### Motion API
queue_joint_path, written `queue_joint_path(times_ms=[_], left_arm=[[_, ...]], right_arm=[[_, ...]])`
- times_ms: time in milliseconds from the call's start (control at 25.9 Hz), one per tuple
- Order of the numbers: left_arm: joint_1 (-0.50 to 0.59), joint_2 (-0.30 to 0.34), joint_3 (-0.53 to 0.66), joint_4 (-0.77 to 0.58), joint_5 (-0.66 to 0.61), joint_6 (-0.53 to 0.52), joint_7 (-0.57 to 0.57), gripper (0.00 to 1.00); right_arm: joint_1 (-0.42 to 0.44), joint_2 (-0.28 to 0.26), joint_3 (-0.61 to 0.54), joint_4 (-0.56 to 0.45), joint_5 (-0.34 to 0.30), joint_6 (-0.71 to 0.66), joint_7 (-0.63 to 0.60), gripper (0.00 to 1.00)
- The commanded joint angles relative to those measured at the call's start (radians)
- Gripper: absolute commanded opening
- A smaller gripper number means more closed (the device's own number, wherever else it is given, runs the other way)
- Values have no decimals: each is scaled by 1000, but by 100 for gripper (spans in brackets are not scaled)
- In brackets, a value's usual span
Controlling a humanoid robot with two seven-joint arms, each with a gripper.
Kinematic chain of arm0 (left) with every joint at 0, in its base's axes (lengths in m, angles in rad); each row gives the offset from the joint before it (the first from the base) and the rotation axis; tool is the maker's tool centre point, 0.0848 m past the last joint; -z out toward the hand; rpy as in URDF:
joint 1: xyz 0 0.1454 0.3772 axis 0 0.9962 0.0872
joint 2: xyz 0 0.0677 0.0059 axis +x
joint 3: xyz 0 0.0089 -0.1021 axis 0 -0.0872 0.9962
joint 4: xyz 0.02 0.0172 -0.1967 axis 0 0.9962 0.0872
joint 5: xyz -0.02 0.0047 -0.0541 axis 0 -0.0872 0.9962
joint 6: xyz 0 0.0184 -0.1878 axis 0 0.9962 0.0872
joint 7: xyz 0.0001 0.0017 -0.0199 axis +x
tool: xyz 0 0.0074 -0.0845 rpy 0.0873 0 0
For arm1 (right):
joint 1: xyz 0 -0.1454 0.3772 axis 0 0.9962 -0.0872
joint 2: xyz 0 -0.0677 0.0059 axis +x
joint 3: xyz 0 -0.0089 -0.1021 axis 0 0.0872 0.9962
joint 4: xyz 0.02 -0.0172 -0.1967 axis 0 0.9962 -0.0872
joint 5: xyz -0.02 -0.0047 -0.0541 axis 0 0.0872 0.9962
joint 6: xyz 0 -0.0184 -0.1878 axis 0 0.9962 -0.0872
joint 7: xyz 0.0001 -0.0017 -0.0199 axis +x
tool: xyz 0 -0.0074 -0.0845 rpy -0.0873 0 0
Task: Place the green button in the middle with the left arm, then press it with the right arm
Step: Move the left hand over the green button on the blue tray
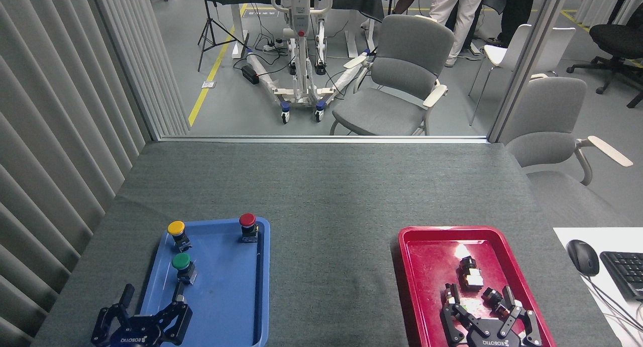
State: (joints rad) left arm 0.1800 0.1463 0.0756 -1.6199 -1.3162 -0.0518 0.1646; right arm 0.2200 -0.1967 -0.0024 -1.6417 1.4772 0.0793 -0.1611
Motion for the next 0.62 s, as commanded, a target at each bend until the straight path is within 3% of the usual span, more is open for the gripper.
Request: queue_joint_path(times_ms=[0,579], left_arm=[[4,1,3,0,0,-2,-1,100],[7,-1,18,11,2,0,3,100]], right_arm=[[1,2,1,0,0,0,0,100],[1,11,-1,8,15,-20,-3,100]])
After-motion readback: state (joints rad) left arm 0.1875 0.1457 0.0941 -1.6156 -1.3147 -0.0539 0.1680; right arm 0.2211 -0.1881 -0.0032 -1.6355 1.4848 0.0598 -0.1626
